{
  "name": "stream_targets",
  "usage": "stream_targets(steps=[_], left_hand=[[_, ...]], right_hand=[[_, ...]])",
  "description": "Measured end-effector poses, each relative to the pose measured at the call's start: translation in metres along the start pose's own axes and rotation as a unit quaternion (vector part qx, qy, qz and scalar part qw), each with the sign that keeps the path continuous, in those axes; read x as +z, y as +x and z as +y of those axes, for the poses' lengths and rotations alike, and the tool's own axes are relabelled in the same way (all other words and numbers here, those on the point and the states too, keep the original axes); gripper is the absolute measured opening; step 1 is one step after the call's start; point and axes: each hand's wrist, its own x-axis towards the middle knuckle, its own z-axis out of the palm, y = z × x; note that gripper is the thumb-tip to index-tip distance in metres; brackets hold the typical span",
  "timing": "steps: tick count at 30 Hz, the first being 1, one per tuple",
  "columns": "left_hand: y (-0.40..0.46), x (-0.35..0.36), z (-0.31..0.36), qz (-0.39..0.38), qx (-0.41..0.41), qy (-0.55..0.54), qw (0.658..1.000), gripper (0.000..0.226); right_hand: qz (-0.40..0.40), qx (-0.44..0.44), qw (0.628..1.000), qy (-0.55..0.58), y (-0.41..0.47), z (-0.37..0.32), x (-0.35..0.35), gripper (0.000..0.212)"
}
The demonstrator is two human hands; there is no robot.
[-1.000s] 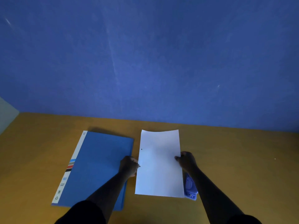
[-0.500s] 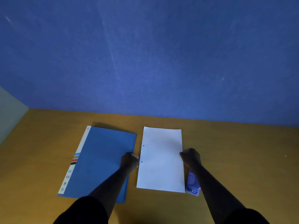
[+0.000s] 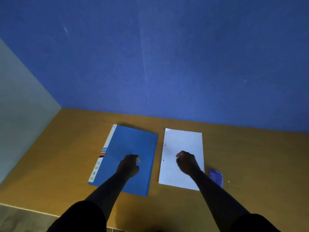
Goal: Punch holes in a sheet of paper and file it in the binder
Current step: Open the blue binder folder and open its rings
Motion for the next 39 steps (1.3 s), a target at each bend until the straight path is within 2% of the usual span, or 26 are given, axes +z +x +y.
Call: stream_targets(steps=[3,6,9,13,16,20,24,26,28,31,35,39], left_hand=[[-0.005,-0.008,-0.028,-0.015,0.061,0.066,0.996,0.061],[-0.012,-0.009,-0.053,-0.075,0.110,0.164,0.977,0.090],[-0.018,-0.006,-0.076,-0.114,0.147,0.237,0.953,0.111],[-0.026,-0.003,-0.094,-0.125,0.182,0.287,0.932,0.117],[-0.030,0.000,-0.107,-0.099,0.214,0.307,0.922,0.111],[-0.030,0.001,-0.114,-0.104,0.231,0.257,0.933,0.098],[-0.028,-0.002,-0.120,-0.106,0.232,0.192,0.948,0.098],[-0.029,0.000,-0.123,-0.098,0.231,0.159,0.955,0.099],[-0.031,0.000,-0.126,-0.084,0.234,0.123,0.961,0.099],[-0.033,-0.002,-0.130,-0.065,0.252,0.093,0.961,0.097],[-0.036,-0.010,-0.140,-0.009,0.293,-0.009,0.956,0.086],[-0.042,-0.015,-0.145,0.082,0.275,-0.239,0.928,0.066]], right_hand=[[-0.024,-0.025,0.999,-0.002,-0.013,-0.029,0.028,0.030],[-0.027,0.019,0.999,0.036,-0.026,-0.051,0.058,0.028],[-0.012,0.062,0.997,0.053,-0.040,-0.069,0.091,0.037],[0.028,0.137,0.988,0.071,-0.059,-0.086,0.122,0.039],[0.061,0.175,0.980,0.078,-0.072,-0.098,0.140,0.037],[0.107,0.223,0.961,0.121,-0.080,-0.105,0.151,0.040],[0.118,0.240,0.953,0.142,-0.081,-0.106,0.148,0.044],[0.123,0.262,0.934,0.211,-0.084,-0.108,0.148,0.052],[0.122,0.293,0.899,0.302,-0.081,-0.109,0.149,0.058],[0.088,0.304,0.861,0.397,-0.077,-0.108,0.147,0.060],[0.064,0.281,0.892,0.347,-0.070,-0.102,0.135,0.030],[0.059,0.232,0.952,0.189,-0.061,-0.108,0.117,0.010]])
